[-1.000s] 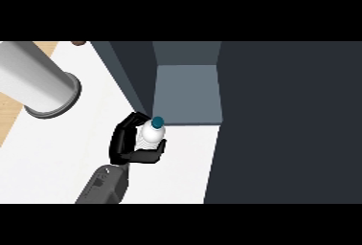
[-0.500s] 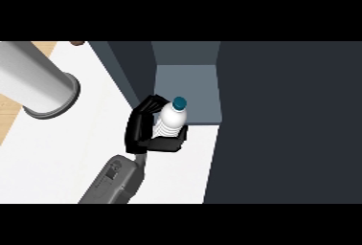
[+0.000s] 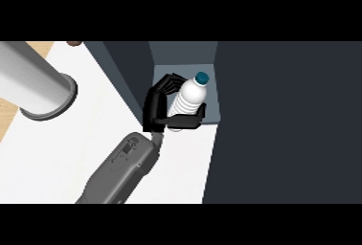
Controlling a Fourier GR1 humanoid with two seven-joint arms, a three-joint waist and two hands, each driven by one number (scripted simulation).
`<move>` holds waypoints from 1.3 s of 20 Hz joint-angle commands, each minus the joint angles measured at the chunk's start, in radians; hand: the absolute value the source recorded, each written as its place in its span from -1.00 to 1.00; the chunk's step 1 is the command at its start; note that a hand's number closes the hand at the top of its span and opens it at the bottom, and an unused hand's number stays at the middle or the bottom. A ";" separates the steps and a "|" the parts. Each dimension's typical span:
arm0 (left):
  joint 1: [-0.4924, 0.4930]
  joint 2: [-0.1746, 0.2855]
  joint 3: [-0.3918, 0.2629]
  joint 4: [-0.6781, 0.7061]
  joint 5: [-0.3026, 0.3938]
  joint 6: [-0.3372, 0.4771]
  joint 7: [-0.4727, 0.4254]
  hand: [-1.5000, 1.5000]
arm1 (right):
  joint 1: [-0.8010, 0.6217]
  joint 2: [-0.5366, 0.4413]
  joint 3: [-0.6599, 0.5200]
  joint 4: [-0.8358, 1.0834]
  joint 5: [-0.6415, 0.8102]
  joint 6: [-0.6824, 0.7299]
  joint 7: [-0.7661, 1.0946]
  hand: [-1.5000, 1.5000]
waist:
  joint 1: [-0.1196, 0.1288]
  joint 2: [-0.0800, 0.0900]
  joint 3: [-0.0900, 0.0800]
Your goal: Pick up the bottled water, place it into the cabinet and close the cabinet
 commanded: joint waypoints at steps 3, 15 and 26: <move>-0.116 0.000 0.050 0.116 0.028 0.016 0.069 1.00 | -0.002 -0.013 -0.064 -0.084 -0.008 0.006 0.044 -1.00 | 0.008 0.002 0.000; -0.304 0.000 0.074 0.479 0.150 0.104 -0.075 1.00 | 0.083 -0.050 -0.066 -0.177 -0.044 0.040 0.033 -1.00 | -0.025 0.007 0.000; -0.438 0.000 0.103 0.702 0.187 0.165 -0.161 1.00 | 0.127 -0.026 -0.064 -0.034 -0.054 0.098 -0.132 -1.00 | -0.035 0.012 0.000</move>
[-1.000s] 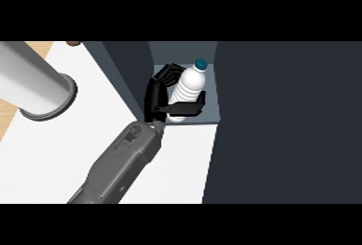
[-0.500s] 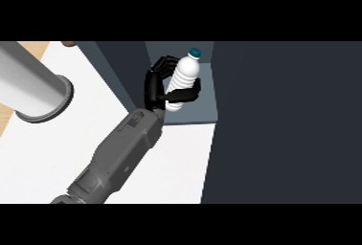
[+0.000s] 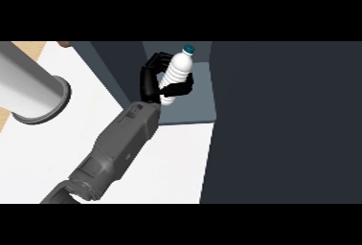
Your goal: Pick up the bottled water, place it into the cabinet and close the cabinet
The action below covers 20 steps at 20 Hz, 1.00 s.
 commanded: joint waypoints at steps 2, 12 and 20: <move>-0.069 0.000 0.023 0.131 -0.021 0.010 -0.063 1.00 | 0.022 -0.022 -0.049 0.001 -0.069 0.049 -0.041 -1.00 | -0.008 0.007 0.001; -0.122 0.002 0.063 0.227 -0.015 -0.035 -0.082 -1.00 | 0.060 -0.024 -0.033 -0.076 -0.050 0.057 -0.011 -1.00 | -0.018 0.012 -0.001; -0.113 0.000 0.104 0.237 0.004 -0.100 -0.139 -1.00 | 0.043 0.012 -0.021 -0.021 -0.043 0.051 -0.038 -1.00 | -0.014 0.013 -0.001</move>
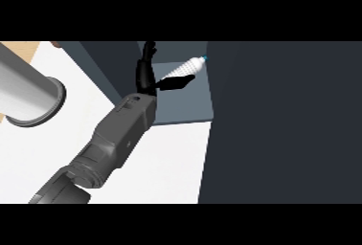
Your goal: Pick up the bottled water, place it into the cabinet and close the cabinet
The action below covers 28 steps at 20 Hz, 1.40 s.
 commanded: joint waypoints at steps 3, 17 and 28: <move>-0.018 -0.002 0.000 0.036 -0.022 -0.033 -0.033 -1.00 | 0.031 0.003 -0.009 -0.042 -0.036 0.010 0.002 -1.00 | -0.003 0.002 0.000; -0.031 -0.002 -0.008 -0.132 0.042 -0.347 0.001 -1.00 | -0.032 0.006 -0.057 -0.081 -0.032 0.011 0.085 -1.00 | 0.027 -0.014 0.000; 0.279 -0.002 -0.186 -0.586 0.111 -0.289 0.097 -1.00 | -0.052 0.016 -0.080 -0.089 -0.025 0.013 0.141 -1.00 | 0.081 -0.032 0.001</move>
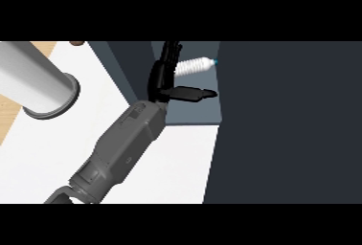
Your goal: Pick up the bottled water, place it into the cabinet and close the cabinet
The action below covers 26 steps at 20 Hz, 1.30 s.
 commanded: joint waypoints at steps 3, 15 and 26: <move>0.213 0.032 -0.072 -0.299 -0.016 0.029 0.097 1.00 | 0.033 -0.016 0.012 -0.118 0.006 -0.008 0.067 -1.00 | 0.031 -0.008 0.000; 0.606 0.181 -0.196 -0.796 -0.095 0.128 0.185 1.00 | -0.074 -0.123 0.195 -0.097 0.092 0.095 0.241 1.00 | 0.030 -0.003 -0.001; 0.975 0.385 -0.136 -1.134 -0.108 0.062 0.137 1.00 | -0.252 0.072 0.424 -0.026 0.158 0.018 0.394 1.00 | 0.023 0.000 -0.001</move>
